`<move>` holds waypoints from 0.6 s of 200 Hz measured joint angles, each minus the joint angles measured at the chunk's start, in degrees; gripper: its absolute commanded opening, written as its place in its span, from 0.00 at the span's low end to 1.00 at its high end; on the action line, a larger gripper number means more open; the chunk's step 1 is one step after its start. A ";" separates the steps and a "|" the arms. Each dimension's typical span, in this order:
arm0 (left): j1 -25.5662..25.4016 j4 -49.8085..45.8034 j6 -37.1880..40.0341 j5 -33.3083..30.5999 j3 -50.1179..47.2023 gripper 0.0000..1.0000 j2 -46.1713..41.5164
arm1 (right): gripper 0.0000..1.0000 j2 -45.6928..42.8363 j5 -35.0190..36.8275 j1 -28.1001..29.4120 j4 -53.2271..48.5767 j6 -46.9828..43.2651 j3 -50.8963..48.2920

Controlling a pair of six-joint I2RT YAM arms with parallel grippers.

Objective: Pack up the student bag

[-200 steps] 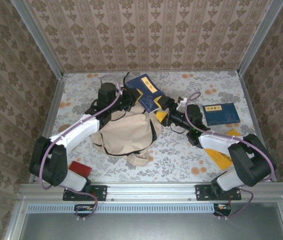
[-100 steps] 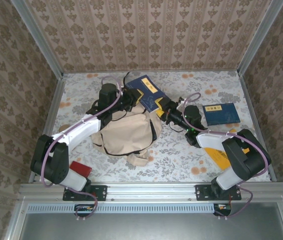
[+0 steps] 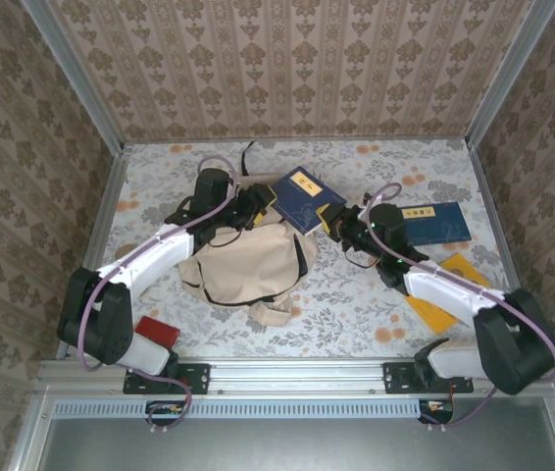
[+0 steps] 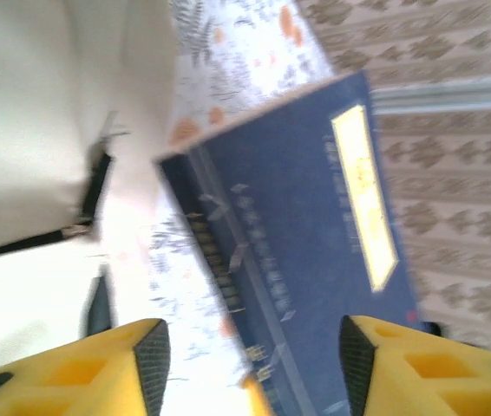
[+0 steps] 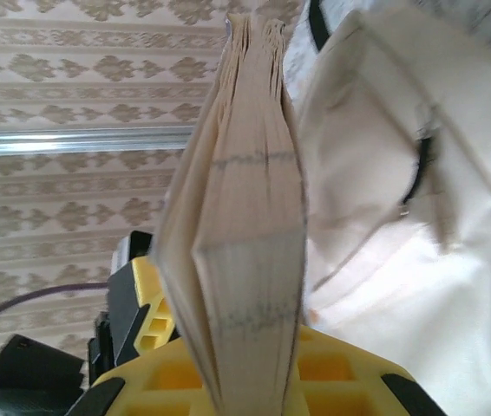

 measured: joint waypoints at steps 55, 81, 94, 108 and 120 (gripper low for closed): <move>-0.46 -23.93 18.71 -4.22 8.76 0.70 -0.09 | 0.13 -14.53 1.97 -11.28 -29.22 -16.65 4.04; -2.73 -33.88 26.49 -9.97 12.11 0.71 -0.33 | 0.14 -19.04 2.91 -15.02 -38.84 -22.01 5.09; -5.62 -39.23 30.58 -13.94 14.69 0.71 -0.31 | 0.14 -20.55 3.45 -15.76 -42.56 -23.76 5.33; -8.17 -43.56 33.44 -17.05 17.03 0.71 -0.17 | 0.13 -21.07 3.67 -16.20 -45.05 -24.94 5.46; -10.45 -46.62 35.71 -19.61 18.64 0.71 0.22 | 0.14 -21.09 3.72 -16.44 -46.62 -25.62 5.51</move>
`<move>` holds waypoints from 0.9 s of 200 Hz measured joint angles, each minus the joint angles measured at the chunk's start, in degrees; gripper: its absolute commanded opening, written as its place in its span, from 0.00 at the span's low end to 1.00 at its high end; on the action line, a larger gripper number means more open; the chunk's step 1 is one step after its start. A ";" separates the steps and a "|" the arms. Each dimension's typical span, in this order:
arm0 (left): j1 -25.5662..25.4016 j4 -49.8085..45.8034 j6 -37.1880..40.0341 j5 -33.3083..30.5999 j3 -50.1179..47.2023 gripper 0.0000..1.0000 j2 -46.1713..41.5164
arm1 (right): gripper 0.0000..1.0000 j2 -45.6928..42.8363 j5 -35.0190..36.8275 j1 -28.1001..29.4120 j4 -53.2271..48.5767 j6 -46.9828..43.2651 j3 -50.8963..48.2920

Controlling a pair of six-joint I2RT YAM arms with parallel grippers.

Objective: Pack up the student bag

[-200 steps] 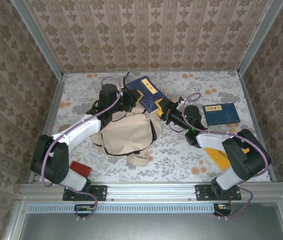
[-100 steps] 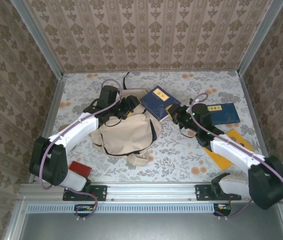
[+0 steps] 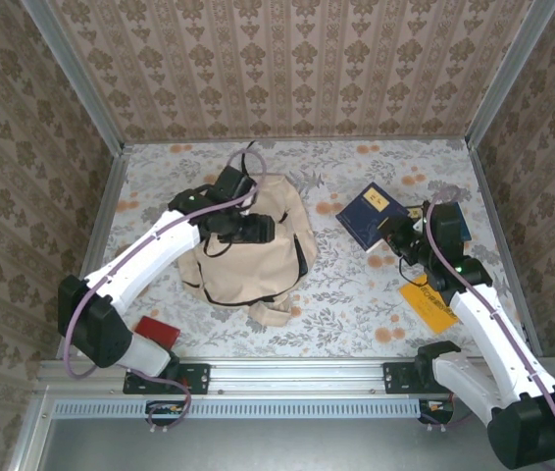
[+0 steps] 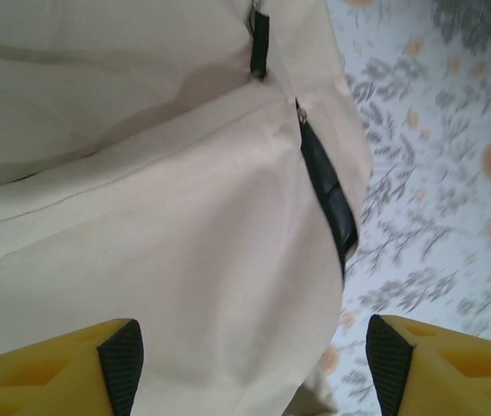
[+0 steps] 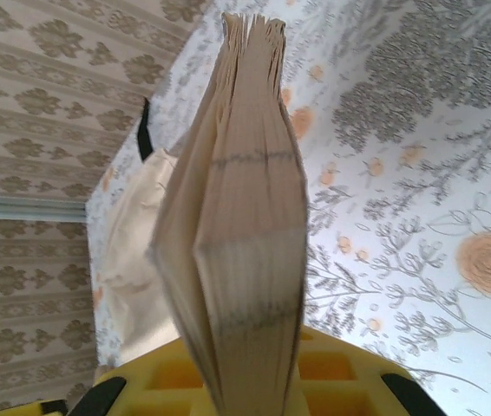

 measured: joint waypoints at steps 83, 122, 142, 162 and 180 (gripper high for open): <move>-5.95 -6.12 7.32 -2.84 0.42 0.69 12.00 | 0.14 1.62 0.02 -0.07 -3.67 -0.79 -0.02; -6.54 -6.99 10.84 0.20 0.52 0.69 17.03 | 0.14 1.60 0.31 -0.11 -4.02 -0.79 -0.02; -6.56 -7.30 11.80 0.22 0.83 0.67 18.38 | 0.14 1.60 0.61 -0.11 -4.13 -0.79 -0.02; -6.56 -7.32 12.37 -0.24 0.92 0.60 19.37 | 0.14 1.60 0.83 -0.13 -4.15 -0.79 -0.02; -6.56 -7.41 12.70 -1.55 1.53 0.48 20.63 | 0.14 1.62 0.85 -0.22 -4.17 -0.79 -0.02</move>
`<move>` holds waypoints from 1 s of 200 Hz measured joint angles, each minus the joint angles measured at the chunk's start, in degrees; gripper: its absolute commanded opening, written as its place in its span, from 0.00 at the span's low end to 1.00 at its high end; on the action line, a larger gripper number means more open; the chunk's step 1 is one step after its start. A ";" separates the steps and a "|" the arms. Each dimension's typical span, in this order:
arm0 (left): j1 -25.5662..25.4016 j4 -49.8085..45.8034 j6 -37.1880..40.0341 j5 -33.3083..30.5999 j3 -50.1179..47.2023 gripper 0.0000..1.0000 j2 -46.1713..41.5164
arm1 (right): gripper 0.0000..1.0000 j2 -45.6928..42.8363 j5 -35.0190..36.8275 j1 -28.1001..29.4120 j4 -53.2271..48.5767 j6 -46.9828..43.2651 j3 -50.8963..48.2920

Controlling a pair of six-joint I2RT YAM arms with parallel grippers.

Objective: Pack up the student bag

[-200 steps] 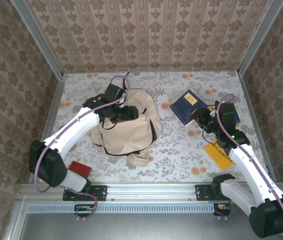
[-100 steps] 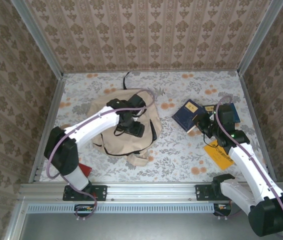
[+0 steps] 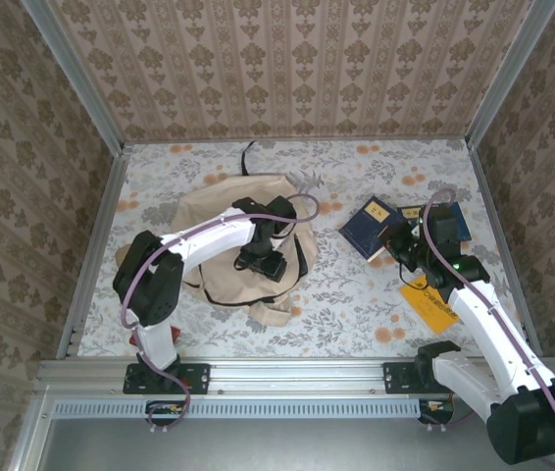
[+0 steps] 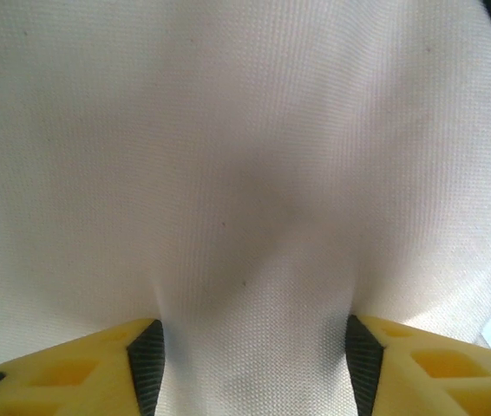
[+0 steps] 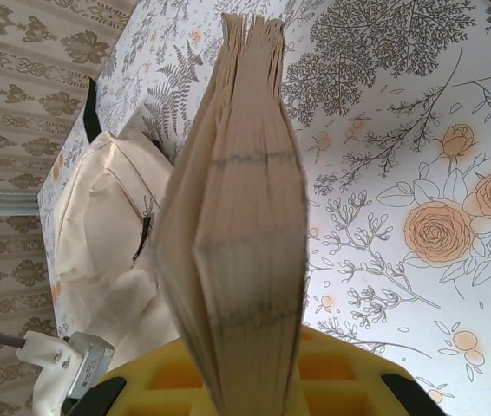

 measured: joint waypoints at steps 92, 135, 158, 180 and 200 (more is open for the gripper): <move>0.55 0.31 1.42 -4.59 4.96 0.00 1.68 | 0.14 -0.59 0.31 -0.13 -1.73 0.00 0.00; 3.76 4.44 0.90 0.70 8.87 0.00 -1.31 | 0.14 -1.77 0.42 -0.35 -2.91 -0.72 0.00; 6.19 7.67 0.04 4.04 13.09 0.00 -1.33 | 0.14 -2.03 0.44 -0.87 -4.11 -1.77 0.11; 7.52 10.71 -1.20 6.64 16.52 0.00 -1.33 | 0.13 -3.32 -0.09 -1.25 -4.90 -3.08 0.46; 8.00 12.83 -1.97 8.04 18.36 0.00 -1.33 | 0.12 -4.68 -2.89 -1.36 -3.93 -3.41 0.48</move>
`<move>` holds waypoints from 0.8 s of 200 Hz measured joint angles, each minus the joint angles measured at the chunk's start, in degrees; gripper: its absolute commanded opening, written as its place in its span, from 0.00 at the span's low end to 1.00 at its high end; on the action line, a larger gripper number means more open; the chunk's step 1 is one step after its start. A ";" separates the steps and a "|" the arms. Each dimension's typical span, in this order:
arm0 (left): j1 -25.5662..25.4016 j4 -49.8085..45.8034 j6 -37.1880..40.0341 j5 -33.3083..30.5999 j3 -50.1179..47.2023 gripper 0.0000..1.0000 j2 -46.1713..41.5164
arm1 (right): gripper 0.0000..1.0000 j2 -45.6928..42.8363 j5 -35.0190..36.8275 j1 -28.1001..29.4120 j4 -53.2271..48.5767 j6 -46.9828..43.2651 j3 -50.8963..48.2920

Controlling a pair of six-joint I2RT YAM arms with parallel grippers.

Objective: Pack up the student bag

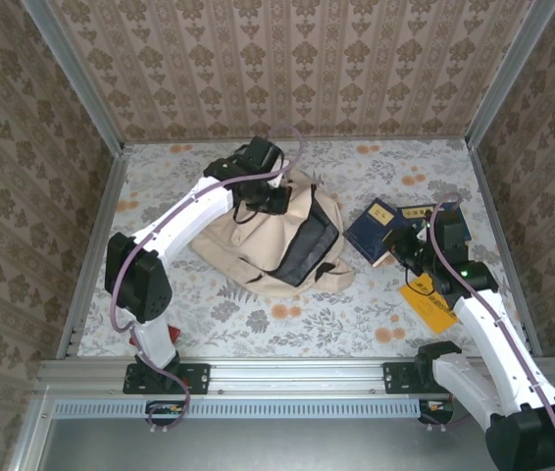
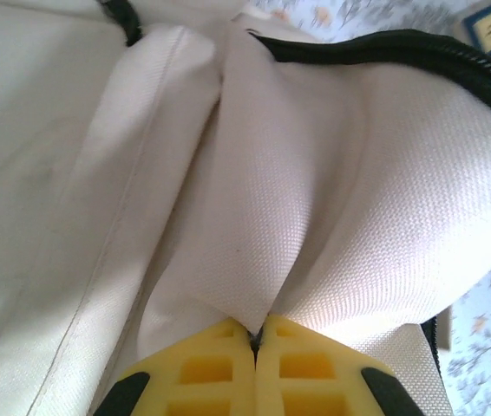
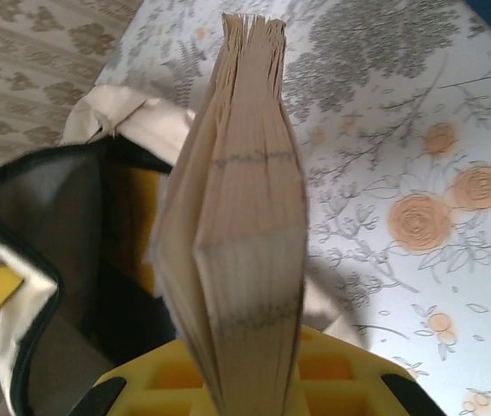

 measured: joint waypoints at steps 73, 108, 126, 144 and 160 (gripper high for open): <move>0.33 3.45 -0.28 2.12 -1.86 0.00 -2.95 | 0.12 4.98 -12.24 8.02 14.99 2.45 -3.21; 0.42 4.20 -0.28 2.49 -3.26 0.00 -6.12 | 0.13 12.92 -12.59 12.00 22.67 5.03 -3.52; 0.44 4.28 -0.28 2.64 -4.02 0.00 -7.58 | 0.13 16.83 -12.55 13.66 26.95 6.38 -3.48; 0.42 4.33 -0.28 3.10 -4.85 0.00 -8.72 | 0.13 21.16 -12.41 15.76 30.45 7.48 -2.69; 0.42 4.50 -0.28 3.37 -5.88 0.00 -9.92 | 0.13 24.96 -11.91 17.53 32.61 8.31 -0.85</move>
